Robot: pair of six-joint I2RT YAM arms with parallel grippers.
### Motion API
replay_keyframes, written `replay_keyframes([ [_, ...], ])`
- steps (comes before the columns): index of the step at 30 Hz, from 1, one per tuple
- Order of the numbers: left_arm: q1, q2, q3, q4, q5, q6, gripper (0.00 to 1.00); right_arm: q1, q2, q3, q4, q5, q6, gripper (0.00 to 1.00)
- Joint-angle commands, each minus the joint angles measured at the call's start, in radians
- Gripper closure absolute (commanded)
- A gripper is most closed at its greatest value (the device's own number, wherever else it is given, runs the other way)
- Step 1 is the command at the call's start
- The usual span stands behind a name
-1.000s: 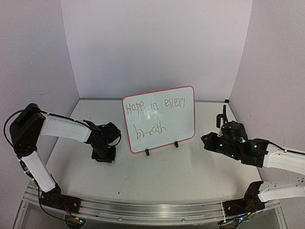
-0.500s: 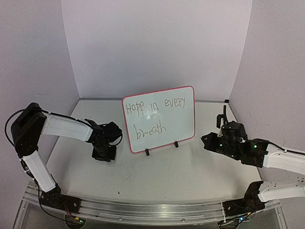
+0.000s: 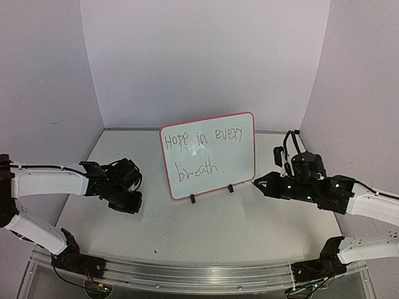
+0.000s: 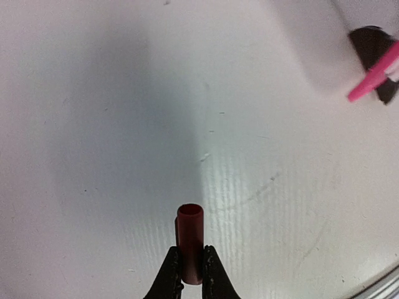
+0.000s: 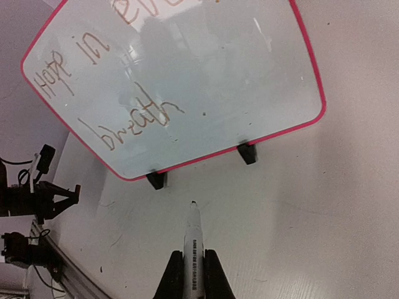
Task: Write a sentence on the whiteboard
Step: Pick up the pen cap from the corner of the board, then insert the whiteboard marker without the cap into the pen cap.
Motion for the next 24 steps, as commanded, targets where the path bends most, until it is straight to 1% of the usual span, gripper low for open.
replay_keyframes([
  [1, -0.047, -0.175, -0.068, 0.088, 0.177, 0.126, 1.00, -0.008, 0.043, 0.100, -0.017, -0.310, -0.046, 1.00],
  [6, -0.113, -0.291, -0.097, 0.126, 0.270, 0.157, 1.00, -0.010, 0.127, 0.140, -0.033, -0.551, -0.046, 1.00],
  [9, -0.171, -0.302, -0.077, 0.155, 0.301, 0.161, 1.00, -0.010, 0.189, 0.162, -0.031, -0.682, -0.039, 1.00],
  [11, -0.228, -0.294, -0.064, 0.210, 0.316, 0.161, 1.00, -0.010, 0.237, 0.172, -0.018, -0.777, -0.033, 1.00],
  [14, -0.308, -0.227, -0.035, 0.296, 0.329, 0.158, 1.00, -0.009, 0.301, 0.167, 0.053, -0.943, -0.009, 1.00],
  [17, -0.382, -0.142, 0.009, 0.379, 0.345, 0.163, 1.00, -0.009, 0.333, 0.173, 0.060, -1.044, -0.017, 1.00],
  [24, -0.519, 0.000, 0.065, 0.506, 0.356, 0.149, 1.00, -0.009, 0.394, 0.193, 0.060, -1.154, -0.014, 1.00],
])
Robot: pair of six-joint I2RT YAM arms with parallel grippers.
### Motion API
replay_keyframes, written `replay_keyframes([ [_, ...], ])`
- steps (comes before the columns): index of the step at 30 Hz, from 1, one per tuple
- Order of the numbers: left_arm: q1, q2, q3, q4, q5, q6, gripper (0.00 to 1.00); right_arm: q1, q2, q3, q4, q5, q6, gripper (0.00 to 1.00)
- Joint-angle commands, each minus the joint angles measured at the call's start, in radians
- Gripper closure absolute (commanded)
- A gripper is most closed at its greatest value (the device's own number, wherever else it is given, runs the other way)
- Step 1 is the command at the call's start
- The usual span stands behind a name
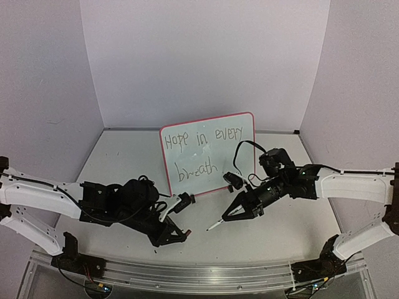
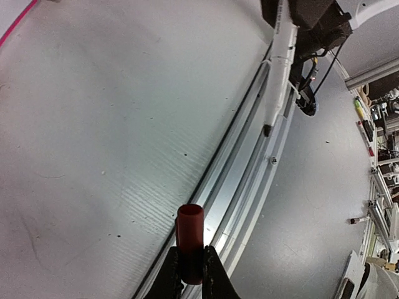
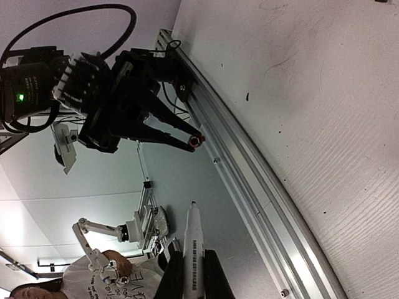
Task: Write a sentence on the whiteboard
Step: Insert the whiteboard marker without the cap into the pen cap.
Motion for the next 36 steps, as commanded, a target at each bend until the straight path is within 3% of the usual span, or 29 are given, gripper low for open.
replay_keyframes([
  [1, -0.062, 0.062, 0.059, 0.148, 0.022, 0.001, 1.00, -0.002, 0.028, 0.046, 0.041, -0.134, 0.001, 1.00],
  [8, -0.100, 0.107, 0.056, 0.259, 0.011, -0.032, 1.00, 0.005, 0.056, 0.031, 0.040, -0.146, -0.004, 1.00],
  [36, -0.116, 0.061, -0.026, 0.320, -0.045, -0.119, 1.00, 0.010, 0.035, 0.018, -0.003, -0.082, -0.027, 1.00],
])
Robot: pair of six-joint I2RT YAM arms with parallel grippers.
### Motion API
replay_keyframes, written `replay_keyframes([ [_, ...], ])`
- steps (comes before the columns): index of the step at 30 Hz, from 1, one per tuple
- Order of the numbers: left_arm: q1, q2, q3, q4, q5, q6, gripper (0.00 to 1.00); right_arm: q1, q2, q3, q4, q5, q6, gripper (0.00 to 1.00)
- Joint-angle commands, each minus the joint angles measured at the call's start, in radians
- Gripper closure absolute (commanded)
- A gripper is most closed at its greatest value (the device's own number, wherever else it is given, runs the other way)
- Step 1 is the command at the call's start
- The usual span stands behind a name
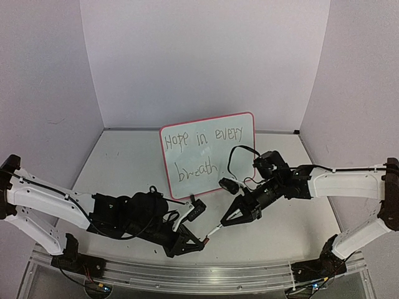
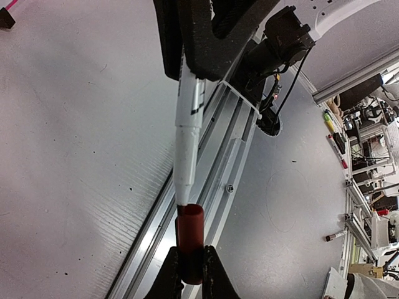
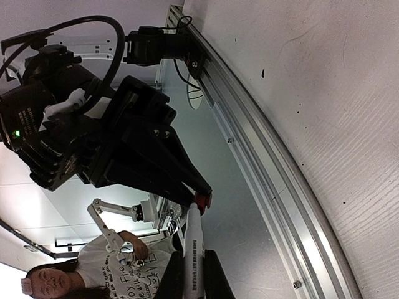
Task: Write a sentence on the whiteboard
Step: Insert the whiteboard marker without the cap into the pen cap.
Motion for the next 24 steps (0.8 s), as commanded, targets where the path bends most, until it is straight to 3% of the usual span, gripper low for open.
replay_keyframes([
  [1, -0.007, -0.030, -0.017, 0.052, -0.021, -0.027, 1.00, 0.002, -0.039, 0.015, -0.007, 0.026, -0.013, 1.00],
  [24, -0.009, -0.025, -0.010, 0.053, -0.024, -0.026, 1.00, -0.004, -0.005, 0.017, -0.043, 0.014, -0.041, 1.00],
])
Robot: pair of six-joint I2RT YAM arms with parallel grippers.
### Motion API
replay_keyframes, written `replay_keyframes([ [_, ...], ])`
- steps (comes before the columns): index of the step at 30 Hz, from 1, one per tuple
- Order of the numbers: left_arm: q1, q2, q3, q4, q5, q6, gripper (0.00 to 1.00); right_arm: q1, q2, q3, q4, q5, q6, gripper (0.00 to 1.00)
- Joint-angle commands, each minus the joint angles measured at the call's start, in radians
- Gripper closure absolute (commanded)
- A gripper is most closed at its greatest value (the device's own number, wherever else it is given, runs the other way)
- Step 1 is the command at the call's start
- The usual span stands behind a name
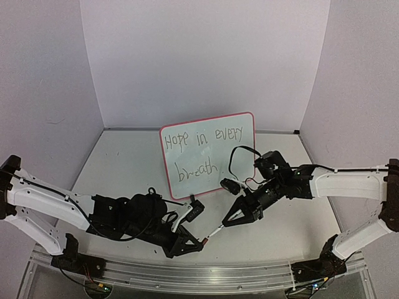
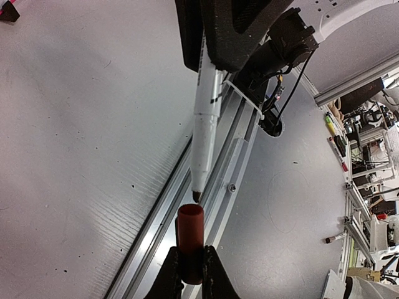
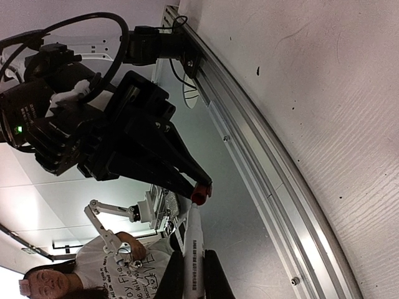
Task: Write a sentence on the whiteboard
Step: Insert the whiteboard marker without the cap into the pen cap.
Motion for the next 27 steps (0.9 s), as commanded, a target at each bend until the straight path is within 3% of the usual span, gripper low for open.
replay_keyframes([
  [1, -0.007, -0.019, 0.016, 0.030, -0.011, 0.001, 1.00, -0.003, 0.015, 0.018, -0.004, -0.003, -0.024, 1.00],
  [27, -0.011, 0.023, 0.054, 0.014, 0.011, 0.012, 1.00, -0.002, 0.030, 0.022, -0.003, -0.022, -0.031, 1.00],
])
